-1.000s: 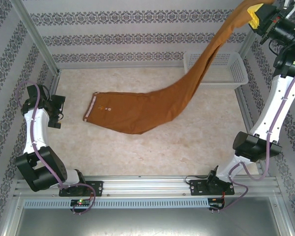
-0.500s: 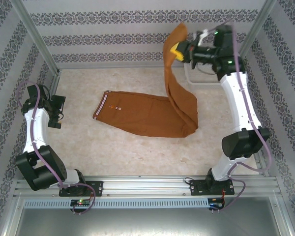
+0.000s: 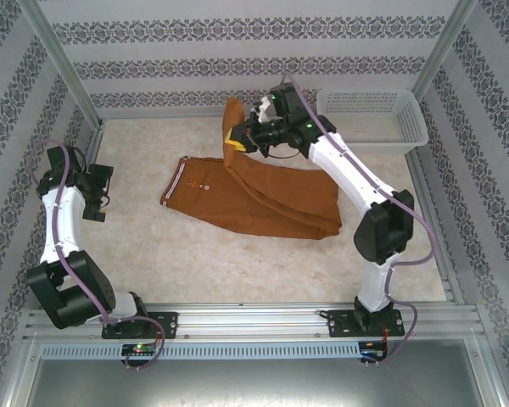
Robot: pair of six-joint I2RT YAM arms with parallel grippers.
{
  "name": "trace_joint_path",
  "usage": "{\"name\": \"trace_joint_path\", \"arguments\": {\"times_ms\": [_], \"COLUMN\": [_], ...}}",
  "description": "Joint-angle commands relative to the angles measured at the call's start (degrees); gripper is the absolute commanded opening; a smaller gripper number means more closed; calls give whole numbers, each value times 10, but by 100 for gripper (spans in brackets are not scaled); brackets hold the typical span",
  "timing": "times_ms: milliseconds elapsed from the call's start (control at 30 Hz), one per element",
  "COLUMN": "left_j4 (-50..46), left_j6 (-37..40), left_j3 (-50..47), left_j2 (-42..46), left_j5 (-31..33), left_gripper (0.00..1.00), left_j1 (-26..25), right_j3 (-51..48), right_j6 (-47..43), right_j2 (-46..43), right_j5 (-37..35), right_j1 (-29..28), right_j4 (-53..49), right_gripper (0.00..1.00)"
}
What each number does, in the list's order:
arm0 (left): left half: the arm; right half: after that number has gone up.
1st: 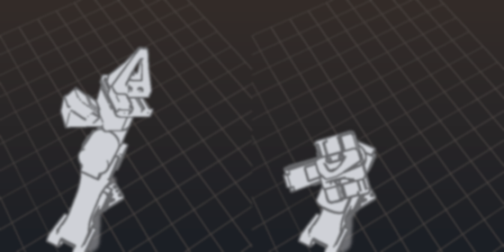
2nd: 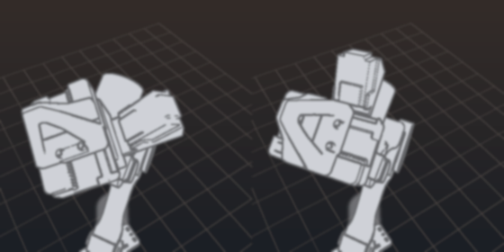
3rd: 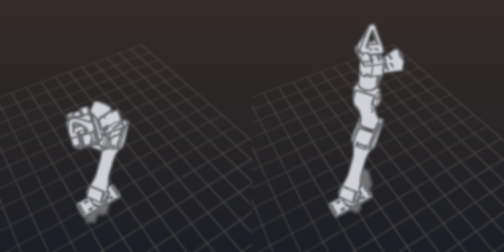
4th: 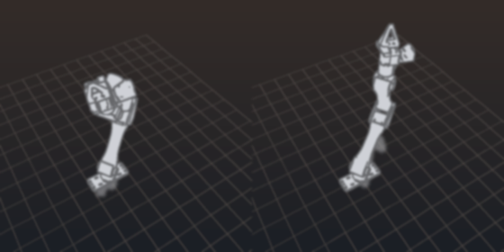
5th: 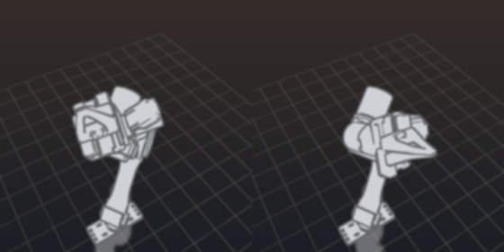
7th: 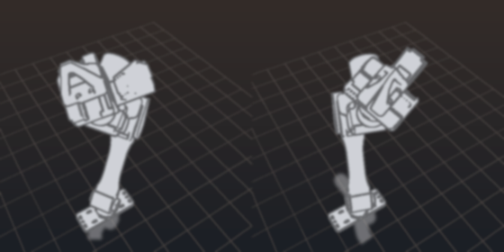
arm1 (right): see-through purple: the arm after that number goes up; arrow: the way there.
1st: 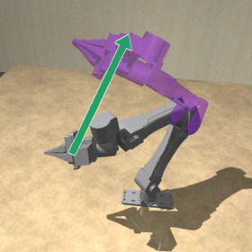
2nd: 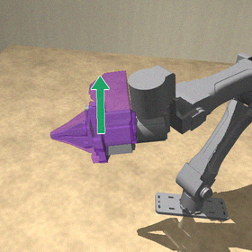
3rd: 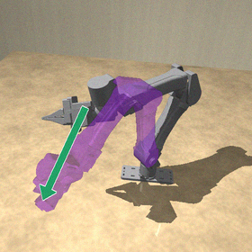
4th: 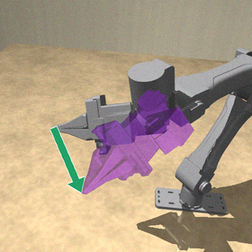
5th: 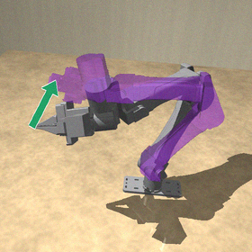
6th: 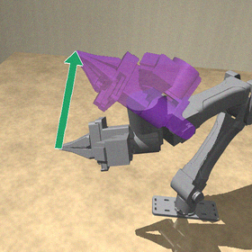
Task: Roll up the long pants
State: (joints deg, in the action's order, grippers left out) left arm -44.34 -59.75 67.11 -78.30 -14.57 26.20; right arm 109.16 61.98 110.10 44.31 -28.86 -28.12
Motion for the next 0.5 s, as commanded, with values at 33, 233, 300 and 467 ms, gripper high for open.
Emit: {"name": "trace_joint_path", "arguments": {"times_ms": [33, 233, 300, 467], "left_j4": [-7, -7, -9, -14], "left_j6": [15, 19, 23, 29], "left_j3": [-3, -2, 0, 5], "left_j2": [0, -1, 0, 1], "left_j5": [4, 1, 2, -1], "left_gripper": [100, 100, 100, 100], "left_j1": [-7, -8, -7, -7], "right_j3": [78, 186, 211, 230], "right_j6": [7, 19, 22, 6], "right_j2": [41, 132, 161, 218], "right_j5": [-17, -25, -29, -35], "right_j1": [-27, -52, -59, -66], "right_j4": [38, 28, 25, 28], "right_gripper": [0, 0, 0, 0]}}
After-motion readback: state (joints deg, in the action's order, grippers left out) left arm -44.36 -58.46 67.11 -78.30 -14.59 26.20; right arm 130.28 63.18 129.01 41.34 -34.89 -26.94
